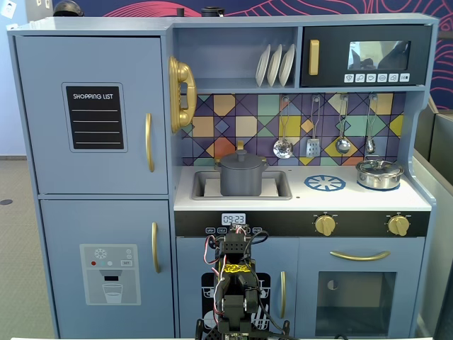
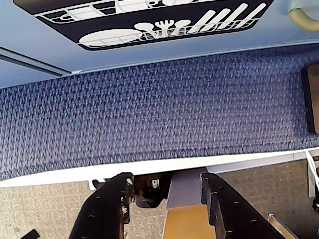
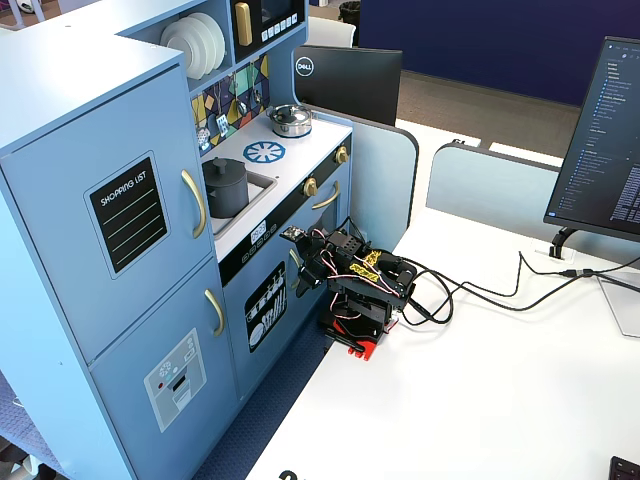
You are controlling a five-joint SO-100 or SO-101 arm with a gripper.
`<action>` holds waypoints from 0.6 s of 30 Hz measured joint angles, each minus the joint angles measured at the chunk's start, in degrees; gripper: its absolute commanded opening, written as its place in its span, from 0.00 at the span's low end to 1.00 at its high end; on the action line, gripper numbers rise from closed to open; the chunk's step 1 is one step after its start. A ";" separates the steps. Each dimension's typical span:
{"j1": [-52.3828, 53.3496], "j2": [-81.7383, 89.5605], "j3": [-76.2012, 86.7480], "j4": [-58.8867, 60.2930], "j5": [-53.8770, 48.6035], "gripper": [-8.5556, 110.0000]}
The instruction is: Take off the lid from the gray recipient and place it on the counter
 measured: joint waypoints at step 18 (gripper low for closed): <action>3.87 -1.14 -6.50 1.85 -1.23 0.07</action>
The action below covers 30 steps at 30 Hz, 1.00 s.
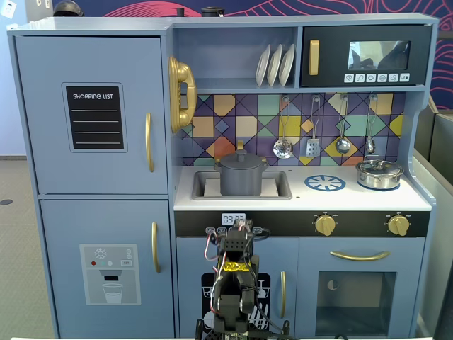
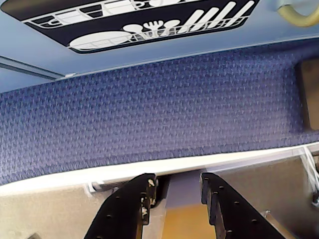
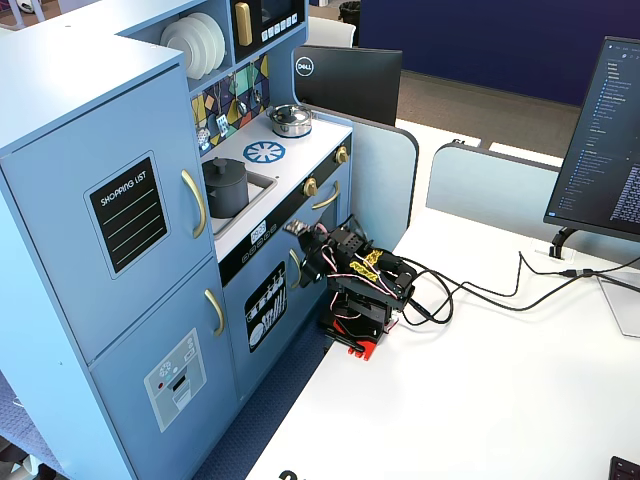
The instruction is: Take off the lid from the gray recipient and place it on the counter
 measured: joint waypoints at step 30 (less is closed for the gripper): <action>0.35 -33.49 -40.25 -64.07 -5.19 0.22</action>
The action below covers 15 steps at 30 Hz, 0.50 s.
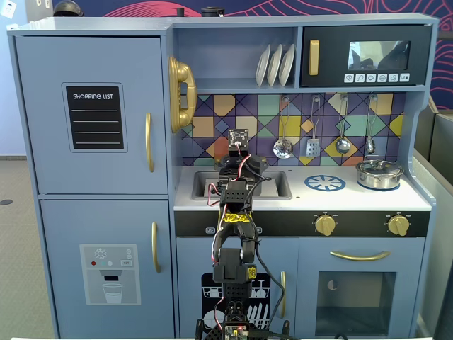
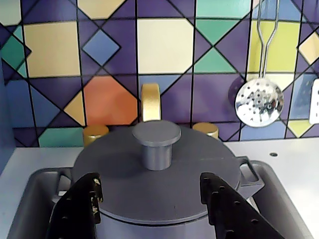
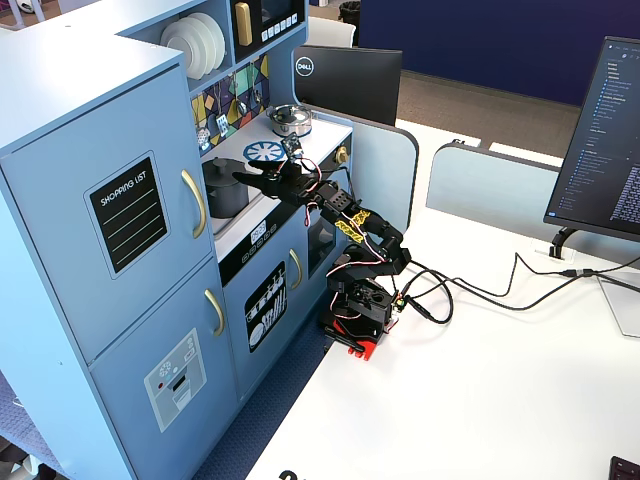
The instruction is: Take off the lid from the gray recipient and place it on the counter
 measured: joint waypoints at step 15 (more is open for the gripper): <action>0.00 -17.05 -6.59 -8.26 1.05 0.20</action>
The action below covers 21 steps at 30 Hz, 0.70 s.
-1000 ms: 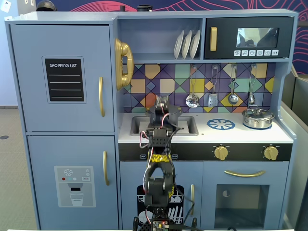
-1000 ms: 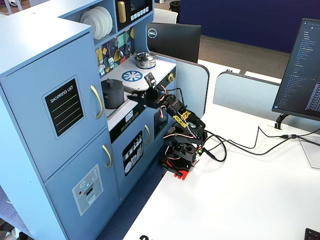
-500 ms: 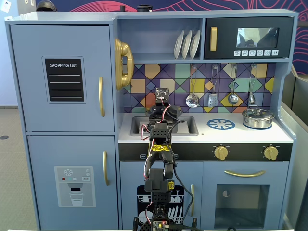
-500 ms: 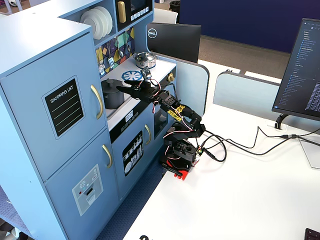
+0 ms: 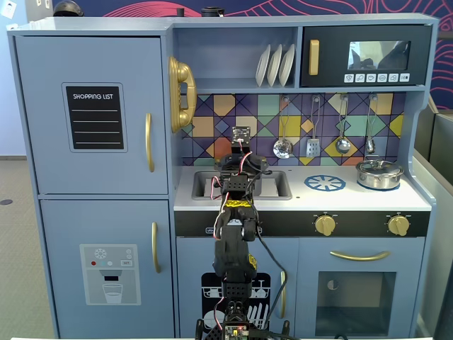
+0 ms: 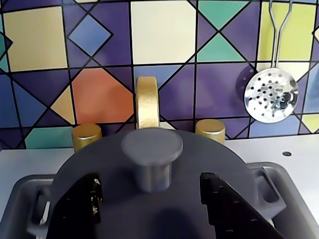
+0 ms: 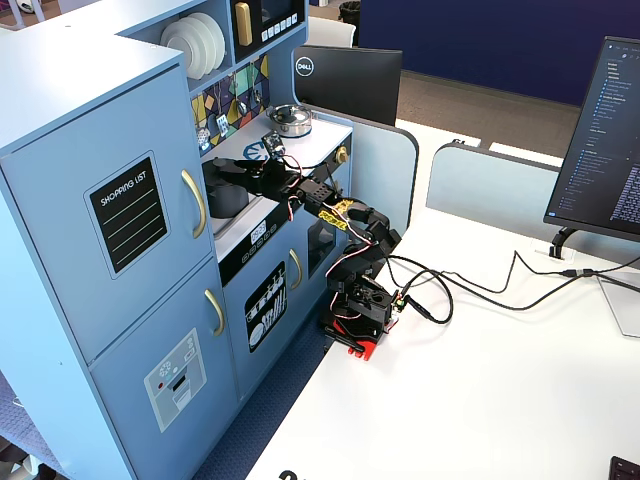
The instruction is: Take off the lid from the gray recipient and place it on the counter
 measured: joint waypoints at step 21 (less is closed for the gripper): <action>-2.02 -16.35 -11.60 -5.71 0.70 0.07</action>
